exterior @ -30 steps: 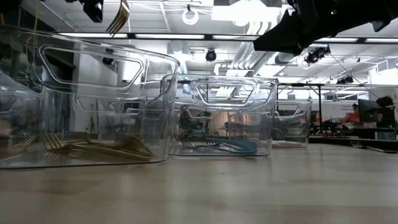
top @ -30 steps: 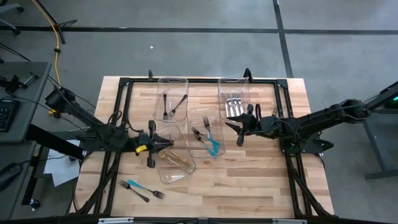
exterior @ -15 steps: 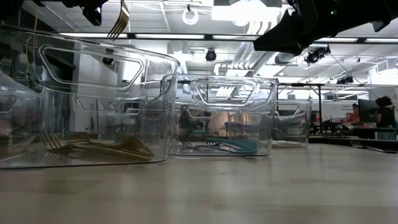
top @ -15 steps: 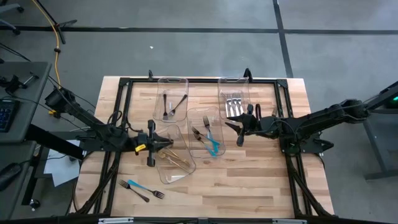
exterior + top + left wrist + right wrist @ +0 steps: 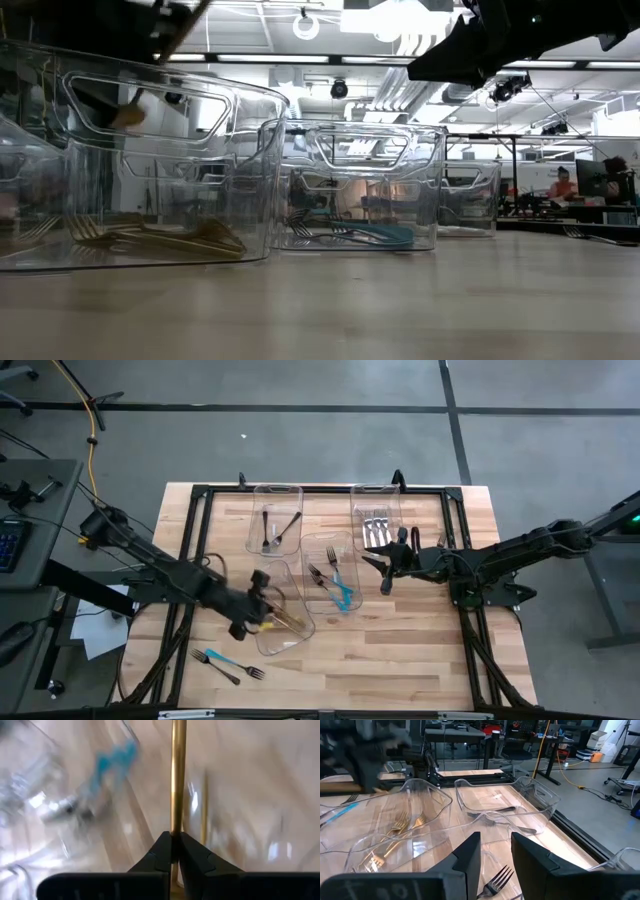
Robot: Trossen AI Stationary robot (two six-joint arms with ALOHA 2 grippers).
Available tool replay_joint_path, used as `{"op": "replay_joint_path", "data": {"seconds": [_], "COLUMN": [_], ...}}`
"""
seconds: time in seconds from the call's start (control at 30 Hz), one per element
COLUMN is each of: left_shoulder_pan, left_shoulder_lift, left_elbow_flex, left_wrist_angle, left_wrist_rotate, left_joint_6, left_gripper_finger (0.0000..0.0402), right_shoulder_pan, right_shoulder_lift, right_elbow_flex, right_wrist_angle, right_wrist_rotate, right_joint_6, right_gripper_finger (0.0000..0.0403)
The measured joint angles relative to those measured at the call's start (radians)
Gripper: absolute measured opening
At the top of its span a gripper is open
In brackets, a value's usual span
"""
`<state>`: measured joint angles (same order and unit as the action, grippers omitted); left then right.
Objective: Sort silverware by color (type)
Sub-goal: Put the gold fork into the bottom left transparent bin
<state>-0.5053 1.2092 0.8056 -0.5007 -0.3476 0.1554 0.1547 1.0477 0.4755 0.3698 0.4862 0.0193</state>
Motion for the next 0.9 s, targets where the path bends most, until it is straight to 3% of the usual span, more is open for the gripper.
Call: {"op": "replay_joint_path", "data": {"seconds": [0.23,0.5,0.9], "left_shoulder_pan": [0.025,0.048,0.048], "left_shoulder_lift": [0.186,0.281,0.283], "left_elbow_flex": [0.044,0.054,0.062], "left_wrist_angle": [-0.072,-0.086,-0.106], "left_wrist_rotate": [0.009,0.032,0.013], "left_joint_6": [0.071,0.088,-0.042], "left_gripper_finger": [0.0010,0.0011,0.0090], "right_shoulder_pan": [0.000,0.000,0.000], "right_shoulder_lift": [0.000,0.000,0.000], "right_elbow_flex": [0.000,0.000,0.000], "right_wrist_angle": [-0.004,-0.007,-0.008], "right_wrist_rotate": [-0.001,-0.002,-0.005], "right_joint_6": [0.003,0.001,0.002], "right_gripper_finger": [0.0103,0.0103,0.0103]}}
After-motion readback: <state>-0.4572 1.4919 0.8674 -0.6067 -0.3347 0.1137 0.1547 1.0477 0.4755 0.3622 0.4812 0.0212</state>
